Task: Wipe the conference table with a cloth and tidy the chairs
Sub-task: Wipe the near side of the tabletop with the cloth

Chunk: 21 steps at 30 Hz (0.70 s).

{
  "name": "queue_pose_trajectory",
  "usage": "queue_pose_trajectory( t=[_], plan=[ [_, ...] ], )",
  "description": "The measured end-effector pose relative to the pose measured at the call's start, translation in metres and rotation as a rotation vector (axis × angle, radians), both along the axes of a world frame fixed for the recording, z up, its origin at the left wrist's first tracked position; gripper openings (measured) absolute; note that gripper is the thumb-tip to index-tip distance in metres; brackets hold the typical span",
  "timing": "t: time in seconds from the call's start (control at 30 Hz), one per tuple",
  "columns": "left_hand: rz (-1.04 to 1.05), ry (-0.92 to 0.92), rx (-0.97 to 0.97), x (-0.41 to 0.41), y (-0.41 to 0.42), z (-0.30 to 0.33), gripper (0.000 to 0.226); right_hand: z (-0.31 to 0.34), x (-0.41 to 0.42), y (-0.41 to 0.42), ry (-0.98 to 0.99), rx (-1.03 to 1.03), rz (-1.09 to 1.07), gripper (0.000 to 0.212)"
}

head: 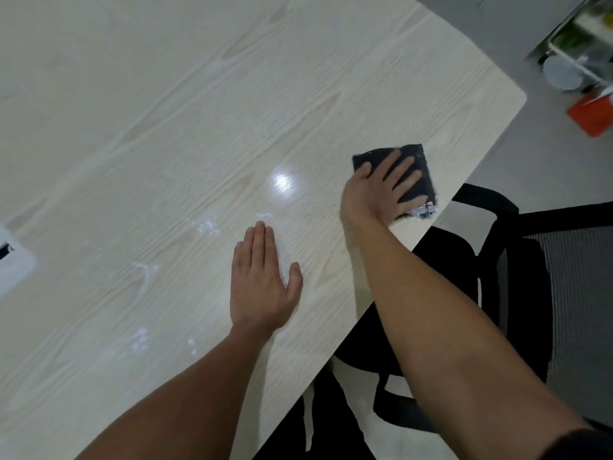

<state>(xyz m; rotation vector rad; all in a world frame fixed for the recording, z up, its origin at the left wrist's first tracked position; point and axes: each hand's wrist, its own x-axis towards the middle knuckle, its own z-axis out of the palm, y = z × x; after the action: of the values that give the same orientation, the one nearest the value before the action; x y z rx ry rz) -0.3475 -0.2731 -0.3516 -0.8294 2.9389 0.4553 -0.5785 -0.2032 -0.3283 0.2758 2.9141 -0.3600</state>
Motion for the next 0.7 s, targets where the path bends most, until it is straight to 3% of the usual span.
queue_pose_trajectory(
  t=[0.07,0.23,0.3,0.37,0.47,0.57,0.63,0.7],
  plan=[
    [0.004,0.008,-0.012,0.0,0.001,0.0,0.08,-0.004,0.036,-0.037,0.03,-0.028,0.236,0.067],
    [0.005,0.048,-0.03,0.0,0.0,0.0,0.079,-0.006,0.06,-0.072,-0.009,-0.014,1.225,0.06],
    [-0.002,0.033,-0.037,0.0,0.001,0.0,0.08,-0.008,0.038,-0.055,0.019,-0.009,1.38,0.056],
    [-0.006,0.023,-0.03,0.0,0.001,0.001,0.08,-0.013,0.014,-0.029,0.056,0.013,1.273,0.057],
    [-0.007,0.012,-0.02,0.0,0.0,0.001,0.08,-0.015,-0.007,0.016,0.1,0.016,0.795,0.061],
    [-0.003,0.023,0.01,0.001,-0.002,-0.001,0.079,-0.011,0.01,0.032,0.05,0.016,0.467,0.066],
    [-0.002,0.066,0.039,0.005,-0.003,-0.001,0.078,-0.008,0.037,0.02,-0.003,-0.006,0.358,0.067],
    [0.018,0.121,0.016,0.015,0.0,0.002,0.077,-0.006,0.068,-0.002,0.001,-0.044,0.4,0.068]
  ],
)
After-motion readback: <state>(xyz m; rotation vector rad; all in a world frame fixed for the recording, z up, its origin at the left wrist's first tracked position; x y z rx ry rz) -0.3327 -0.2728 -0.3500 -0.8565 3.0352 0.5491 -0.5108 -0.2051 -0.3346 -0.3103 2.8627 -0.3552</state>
